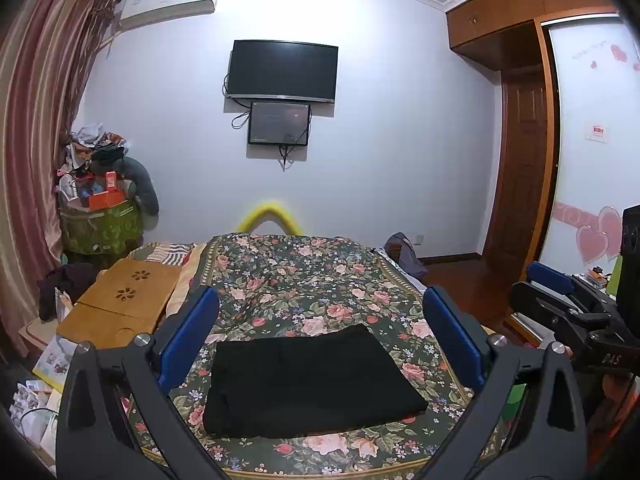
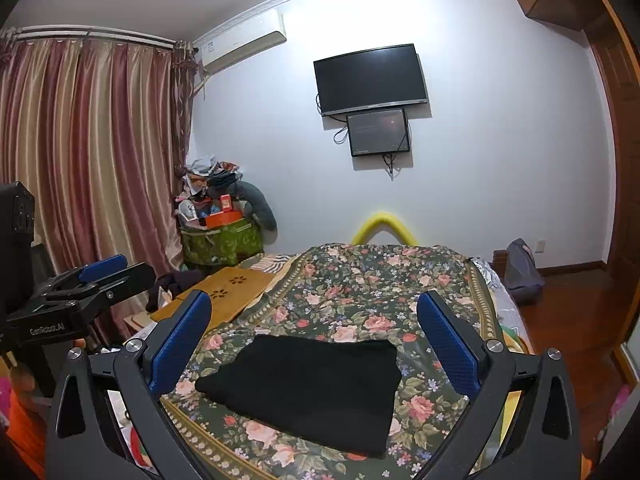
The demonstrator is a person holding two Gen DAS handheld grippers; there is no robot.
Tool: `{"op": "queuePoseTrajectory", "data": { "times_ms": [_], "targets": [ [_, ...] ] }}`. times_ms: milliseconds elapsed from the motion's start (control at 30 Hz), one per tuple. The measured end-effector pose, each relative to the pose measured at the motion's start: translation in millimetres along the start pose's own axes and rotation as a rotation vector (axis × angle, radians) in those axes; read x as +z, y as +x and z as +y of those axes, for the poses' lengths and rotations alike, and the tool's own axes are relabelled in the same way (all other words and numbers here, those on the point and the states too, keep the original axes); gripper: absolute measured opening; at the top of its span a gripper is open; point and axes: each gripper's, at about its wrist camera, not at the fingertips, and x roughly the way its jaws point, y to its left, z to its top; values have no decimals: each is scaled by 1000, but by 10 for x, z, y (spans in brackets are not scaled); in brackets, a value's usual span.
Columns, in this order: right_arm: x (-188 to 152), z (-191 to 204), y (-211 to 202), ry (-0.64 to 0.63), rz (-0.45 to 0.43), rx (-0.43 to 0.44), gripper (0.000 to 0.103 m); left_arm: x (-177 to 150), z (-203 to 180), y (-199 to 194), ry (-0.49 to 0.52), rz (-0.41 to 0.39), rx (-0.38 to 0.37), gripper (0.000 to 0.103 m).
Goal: Fold small clothes
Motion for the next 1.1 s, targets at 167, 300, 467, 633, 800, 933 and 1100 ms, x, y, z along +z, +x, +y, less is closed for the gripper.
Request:
{"op": "queuePoseTrajectory", "data": {
  "times_ms": [167, 300, 467, 633, 800, 933, 1100],
  "targets": [
    [8, -17, -11, 1, -1, -3, 102, 19, 3, 10, 7, 4, -11, 103],
    [14, -26, -12, 0, 2, -6, 102, 14, 2, 12, 5, 9, -18, 103],
    [34, -64, -7, 6, 5, -7, 102, 20, -2, 30, 1, 16, -26, 103],
    [36, -84, -10, 13, 3, -6, 102, 23, -14, 44, 7, 20, -30, 103],
    [35, -90, -8, 14, 5, -7, 102, 18, -32, 61, 11, 27, -41, 103],
    [39, -98, 6, 21, 10, -9, 102, 10, -48, 74, 17, 28, -42, 103],
    [34, -99, 44, 26, 20, -11, 102, 6, -55, 106, 17, 37, -48, 103]
  ]
}}
